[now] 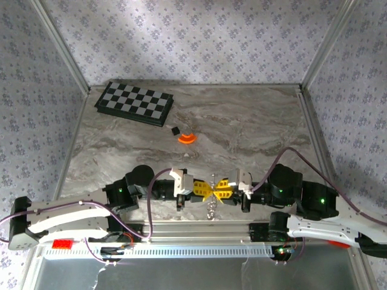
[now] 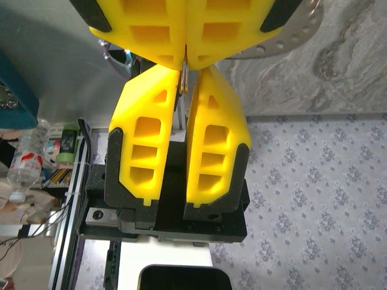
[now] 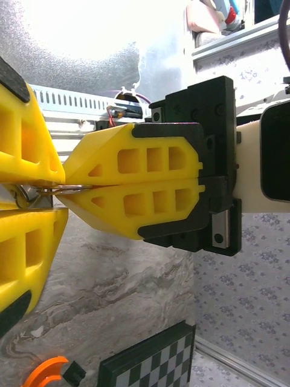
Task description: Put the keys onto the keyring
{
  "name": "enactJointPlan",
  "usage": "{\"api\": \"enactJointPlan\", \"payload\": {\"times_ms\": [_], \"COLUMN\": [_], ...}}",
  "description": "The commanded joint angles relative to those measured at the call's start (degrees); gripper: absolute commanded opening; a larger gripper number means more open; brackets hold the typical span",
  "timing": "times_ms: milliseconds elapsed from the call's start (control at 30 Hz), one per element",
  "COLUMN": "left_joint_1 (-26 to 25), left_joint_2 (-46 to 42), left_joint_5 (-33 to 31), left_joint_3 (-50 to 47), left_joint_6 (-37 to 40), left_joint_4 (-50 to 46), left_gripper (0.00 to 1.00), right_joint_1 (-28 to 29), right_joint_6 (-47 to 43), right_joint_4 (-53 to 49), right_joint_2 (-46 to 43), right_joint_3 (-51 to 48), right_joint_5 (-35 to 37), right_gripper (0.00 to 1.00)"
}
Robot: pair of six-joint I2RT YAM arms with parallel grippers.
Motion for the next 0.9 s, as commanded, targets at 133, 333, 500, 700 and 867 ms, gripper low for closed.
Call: {"api": "enactJointPlan", "payload": {"times_ms": [133, 333, 500, 700, 867], "left_joint_1": [-0.03, -0.04, -0.03, -0.05, -0.03], "left_joint_2": [1.62, 2.05, 0.29, 0.98, 1.85], "left_joint_5": [2.42, 0.30, -6.46, -9.87, -10.60], "left_joint_3": [-2.67, -1.26, 2.90, 7.93, 10.06], "left_joint_6": [-6.12, -4.30, 1.96, 7.06, 8.94], "left_joint_4": [18.22, 14.01, -1.65, -16.05, -20.53], "left_gripper": [0.00, 0.00, 0.09, 0.18, 0.17], "right_joint_1": [-0.38, -0.37, -0.40, -0.38, -0.41], "right_joint_6": [0.92, 0.24, -0.99, -3.38, -4.43], "right_joint_4": [3.10, 2.72, -1.79, -8.20, -10.20], "right_joint_2": [-1.30, -2.64, -1.14, 3.15, 5.73], "right_joint_3": [-0.77, -0.28, 2.32, 6.41, 8.29], "right_joint_5": [-0.96, 2.15, 4.83, 5.74, 5.18], "right_gripper": [0.09, 0.00, 0.00, 0.00, 0.00]}}
